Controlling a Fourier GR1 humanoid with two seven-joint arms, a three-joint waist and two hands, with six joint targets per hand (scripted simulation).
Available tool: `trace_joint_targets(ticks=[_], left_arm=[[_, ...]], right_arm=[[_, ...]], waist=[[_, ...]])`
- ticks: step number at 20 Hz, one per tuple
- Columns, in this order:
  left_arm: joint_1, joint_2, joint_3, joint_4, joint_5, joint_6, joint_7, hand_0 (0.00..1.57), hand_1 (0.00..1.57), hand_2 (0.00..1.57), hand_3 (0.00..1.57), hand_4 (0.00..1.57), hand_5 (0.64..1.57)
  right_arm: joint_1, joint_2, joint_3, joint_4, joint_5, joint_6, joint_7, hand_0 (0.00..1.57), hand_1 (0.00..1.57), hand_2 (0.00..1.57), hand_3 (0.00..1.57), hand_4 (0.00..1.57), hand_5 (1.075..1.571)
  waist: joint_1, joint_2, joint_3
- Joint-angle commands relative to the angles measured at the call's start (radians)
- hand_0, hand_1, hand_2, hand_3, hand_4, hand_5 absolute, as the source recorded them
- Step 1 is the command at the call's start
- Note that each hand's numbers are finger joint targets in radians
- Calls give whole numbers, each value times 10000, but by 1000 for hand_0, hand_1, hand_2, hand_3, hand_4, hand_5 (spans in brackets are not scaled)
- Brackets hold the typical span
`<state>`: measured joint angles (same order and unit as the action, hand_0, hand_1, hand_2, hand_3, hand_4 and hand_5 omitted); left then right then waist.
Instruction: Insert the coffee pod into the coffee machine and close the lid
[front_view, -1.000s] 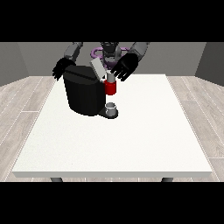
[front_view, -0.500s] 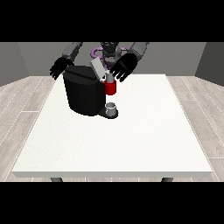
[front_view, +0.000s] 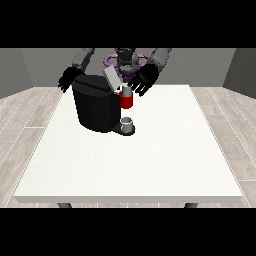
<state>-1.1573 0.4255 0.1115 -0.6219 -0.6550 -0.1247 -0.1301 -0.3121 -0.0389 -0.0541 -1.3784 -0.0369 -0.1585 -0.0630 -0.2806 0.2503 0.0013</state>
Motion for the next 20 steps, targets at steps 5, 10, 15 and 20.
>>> trace_joint_targets(ticks=[5,10,15,20], left_arm=[[-423,-138,-38,97,10,-646,308,1220,1220,1266,1167,481,1571],[-68,-208,-67,115,-155,-253,143,1161,1161,1195,1058,457,1571],[-262,5,-50,142,-314,-239,217,1105,1105,1151,980,413,1571],[12,156,-36,33,-355,-221,-119,1058,1058,1125,961,367,1571]], right_arm=[[-273,230,-42,299,188,-516,117,0,0,0,0,364,1571],[7,151,-30,151,26,-187,-182,0,0,0,0,401,1571],[-184,-153,-25,15,35,8,214,0,0,0,0,434,1571],[82,-312,-338,280,-255,351,-591,0,0,0,0,459,1571]], waist=[[145,48,-10],[-13,154,-9],[-157,142,-11],[69,215,-9]])
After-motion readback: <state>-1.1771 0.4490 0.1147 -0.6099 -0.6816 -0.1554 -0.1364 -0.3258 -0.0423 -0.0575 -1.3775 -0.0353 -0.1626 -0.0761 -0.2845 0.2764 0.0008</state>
